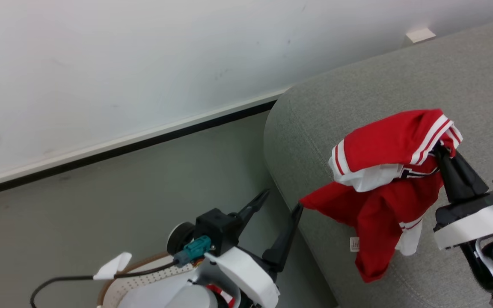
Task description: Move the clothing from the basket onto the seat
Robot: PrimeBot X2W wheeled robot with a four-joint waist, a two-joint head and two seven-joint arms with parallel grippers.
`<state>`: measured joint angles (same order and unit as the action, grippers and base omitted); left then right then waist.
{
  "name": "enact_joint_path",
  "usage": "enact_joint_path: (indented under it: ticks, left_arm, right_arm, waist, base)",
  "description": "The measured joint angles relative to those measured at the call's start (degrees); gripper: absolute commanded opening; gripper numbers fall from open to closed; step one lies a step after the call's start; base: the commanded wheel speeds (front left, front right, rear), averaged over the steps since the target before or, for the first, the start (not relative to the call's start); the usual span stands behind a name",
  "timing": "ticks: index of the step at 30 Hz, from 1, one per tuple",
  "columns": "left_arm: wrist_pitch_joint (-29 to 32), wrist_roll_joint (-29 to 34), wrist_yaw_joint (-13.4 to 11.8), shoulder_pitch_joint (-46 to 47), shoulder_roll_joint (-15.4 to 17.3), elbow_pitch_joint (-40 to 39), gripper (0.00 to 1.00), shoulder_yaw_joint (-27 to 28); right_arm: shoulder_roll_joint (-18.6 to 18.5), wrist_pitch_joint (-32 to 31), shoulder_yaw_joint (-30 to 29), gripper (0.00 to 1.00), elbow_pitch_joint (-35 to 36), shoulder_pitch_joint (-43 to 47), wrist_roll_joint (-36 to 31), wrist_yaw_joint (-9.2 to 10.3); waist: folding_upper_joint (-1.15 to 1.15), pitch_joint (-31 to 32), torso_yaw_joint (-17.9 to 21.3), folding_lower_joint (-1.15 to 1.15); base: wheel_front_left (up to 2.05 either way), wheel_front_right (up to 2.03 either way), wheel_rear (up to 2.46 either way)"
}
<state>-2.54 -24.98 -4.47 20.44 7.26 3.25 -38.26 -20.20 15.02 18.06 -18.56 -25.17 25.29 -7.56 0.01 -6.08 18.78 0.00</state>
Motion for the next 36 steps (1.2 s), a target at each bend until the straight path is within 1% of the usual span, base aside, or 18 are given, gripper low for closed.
enact_joint_path:
  ticks: [4, 8, 12, 17, 19, 21, 25, 30, 32, 33, 34, 35, 36]
  left_arm:
    - [1.3, 1.9, 0.5, 3.7, 0.4, -0.2, 1.0, -0.9]
    - [2.5, 3.7, 1.6, 8.7, 0.4, -0.5, 1.0, -1.6]
    - [3.1, 4.7, 2.6, 13.3, -0.1, -0.3, 1.0, -2.1]
    - [3.1, 6.0, 3.5, 18.1, -1.6, 0.6, 1.0, -3.3]
    - [2.9, 6.3, 3.9, 19.7, -2.0, 1.0, 1.0, -3.6]
    - [2.5, 6.4, 4.0, 21.0, -2.5, 1.6, 1.0, -4.0]
    - [1.9, 6.4, 4.2, 23.1, -3.3, 2.6, 1.0, -5.1]
    - [0.9, 5.7, 3.5, 24.2, -4.0, 3.9, 1.0, -6.5]
    - [0.4, 5.4, 3.1, 24.3, -4.1, 4.4, 1.0, -6.8]
    - [0.4, 5.3, 2.9, 24.3, -4.1, 4.8, 1.0, -6.9]
    - [0.1, 5.2, 2.8, 24.3, -4.2, 5.2, 1.0, -7.0]
    - [-0.1, 5.1, 2.6, 24.2, -4.2, 5.5, 1.0, -7.1]
    - [-0.3, 4.6, 2.6, 24.1, -4.2, 5.8, 1.0, -7.0]
  right_arm:
    - [-0.8, -0.4, -1.5, 0.0, 0.1, -4.1, 0.3, 0.0]
    - [-3.3, -1.6, -3.6, 0.0, -0.1, -11.9, 0.6, 0.0]
    - [-7.1, -3.0, -7.0, 0.0, -1.1, -20.8, 0.8, 0.0]
    - [-13.4, -6.0, -13.1, 0.0, -5.5, -31.6, 2.9, 0.0]
    - [-15.3, -7.3, -15.4, 0.0, -8.5, -35.6, 2.9, 0.0]
    - [-16.3, -8.1, -17.2, 0.0, -12.5, -38.3, 1.3, 0.0]
    - [-16.0, -8.4, -20.8, 0.0, -21.7, -39.7, -2.7, 0.0]
    - [-12.4, -5.6, -26.2, 0.0, -33.5, -38.6, -6.5, 0.0]
    - [-11.4, -4.2, -28.3, 0.0, -37.7, -37.6, -8.4, 0.0]
    - [-11.2, -3.7, -28.8, 0.14, -39.4, -37.2, -9.5, 0.0]
    - [-10.7, -3.5, -28.8, 0.69, -40.8, -36.8, -10.4, 0.0]
    - [-10.2, -3.3, -28.9, 1.0, -42.0, -36.6, -11.2, 0.0]
    - [-9.8, -2.9, -29.2, 1.0, -42.9, -36.3, -11.7, 0.0]
  waist:
    - [0.0, -3.3, -0.4, 0.0]
    - [0.0, -8.0, -1.3, 0.0]
    - [0.0, -13.3, -2.6, 0.01]
    - [0.0, -19.7, -5.0, 0.01]
    - [0.0, -22.1, -6.0, 0.01]
    - [0.0, -24.2, -7.0, 0.02]
    - [-0.01, -27.8, -9.0, 0.02]
    - [0.0, -30.3, -11.6, 0.01]
    - [-0.01, -30.8, -12.4, 0.01]
    - [0.0, -30.8, -12.6, 0.01]
    - [-0.01, -30.7, -12.8, 0.01]
    - [-0.01, -30.4, -12.8, 0.01]
    - [-0.01, -30.1, -12.8, 0.01]
  base:
    - [0.0, 0.0, 0.0]
    - [0.0, 0.0, 0.0]
    - [0.0, 0.0, 0.0]
    - [0.0, 0.0, 0.0]
    - [0.0, 0.0, 0.0]
    - [0.0, 0.0, 0.0]
    - [0.0, 0.0, 0.0]
    - [0.0, 0.0, 0.0]
    - [0.0, 0.0, 0.0]
    - [0.0, 0.0, 0.0]
    - [0.0, 0.0, 0.0]
    - [0.0, 0.0, 0.0]
    - [0.0, 0.0, 0.0]
